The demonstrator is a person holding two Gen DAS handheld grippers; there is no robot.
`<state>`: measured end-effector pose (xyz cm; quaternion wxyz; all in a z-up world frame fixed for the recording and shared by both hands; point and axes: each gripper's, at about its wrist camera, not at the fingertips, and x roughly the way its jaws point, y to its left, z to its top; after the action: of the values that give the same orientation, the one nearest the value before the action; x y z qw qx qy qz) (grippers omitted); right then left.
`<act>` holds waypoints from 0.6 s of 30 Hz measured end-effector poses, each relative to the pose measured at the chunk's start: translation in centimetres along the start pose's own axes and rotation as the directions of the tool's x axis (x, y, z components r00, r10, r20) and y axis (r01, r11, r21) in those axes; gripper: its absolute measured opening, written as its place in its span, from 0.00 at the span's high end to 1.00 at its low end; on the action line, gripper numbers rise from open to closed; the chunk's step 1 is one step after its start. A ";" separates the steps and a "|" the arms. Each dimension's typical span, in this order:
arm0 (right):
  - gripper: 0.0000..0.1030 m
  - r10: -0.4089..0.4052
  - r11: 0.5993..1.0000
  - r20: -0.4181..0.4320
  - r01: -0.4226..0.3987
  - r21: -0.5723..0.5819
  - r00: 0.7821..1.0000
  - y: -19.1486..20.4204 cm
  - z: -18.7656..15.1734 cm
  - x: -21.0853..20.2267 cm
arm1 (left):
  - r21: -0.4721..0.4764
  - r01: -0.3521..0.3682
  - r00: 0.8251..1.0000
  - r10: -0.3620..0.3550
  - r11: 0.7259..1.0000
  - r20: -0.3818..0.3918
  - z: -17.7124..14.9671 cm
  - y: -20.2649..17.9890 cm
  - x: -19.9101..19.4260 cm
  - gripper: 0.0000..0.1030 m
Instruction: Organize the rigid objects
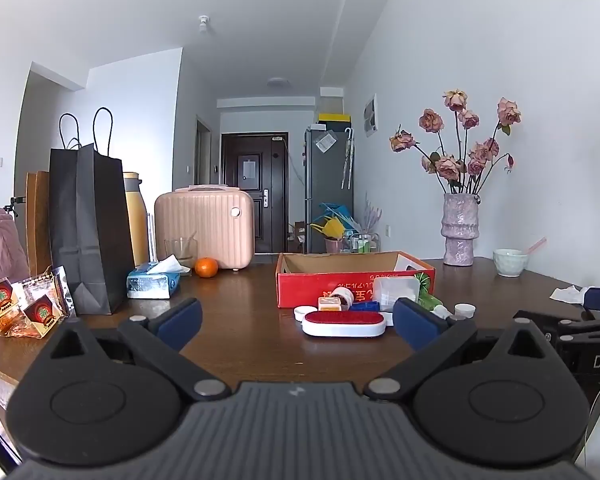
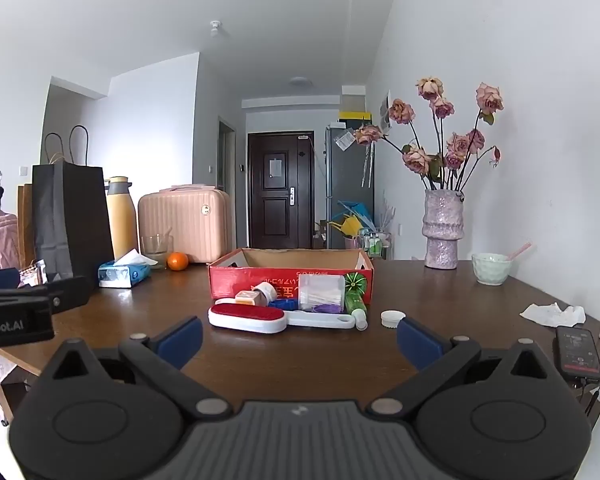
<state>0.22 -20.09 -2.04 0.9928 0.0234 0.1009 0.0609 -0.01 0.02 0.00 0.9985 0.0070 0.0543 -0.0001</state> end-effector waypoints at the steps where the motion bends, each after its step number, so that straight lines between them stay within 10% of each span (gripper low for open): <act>1: 0.00 0.001 1.000 0.001 -0.001 -0.002 1.000 0.0 0.0 0.0 | 0.001 0.001 1.000 -0.001 1.000 -0.001 0.0 0.0 0.0 0.00; 18: 0.00 0.020 0.999 0.022 -0.020 -0.028 1.000 0.7 -0.2 0.2 | 0.005 -0.001 1.000 0.001 1.000 -0.006 -0.2 0.0 0.1 0.00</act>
<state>0.34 -19.41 -2.24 0.9934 0.0113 0.0887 0.0720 0.11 -0.01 -0.17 0.9983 0.0096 0.0575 0.0003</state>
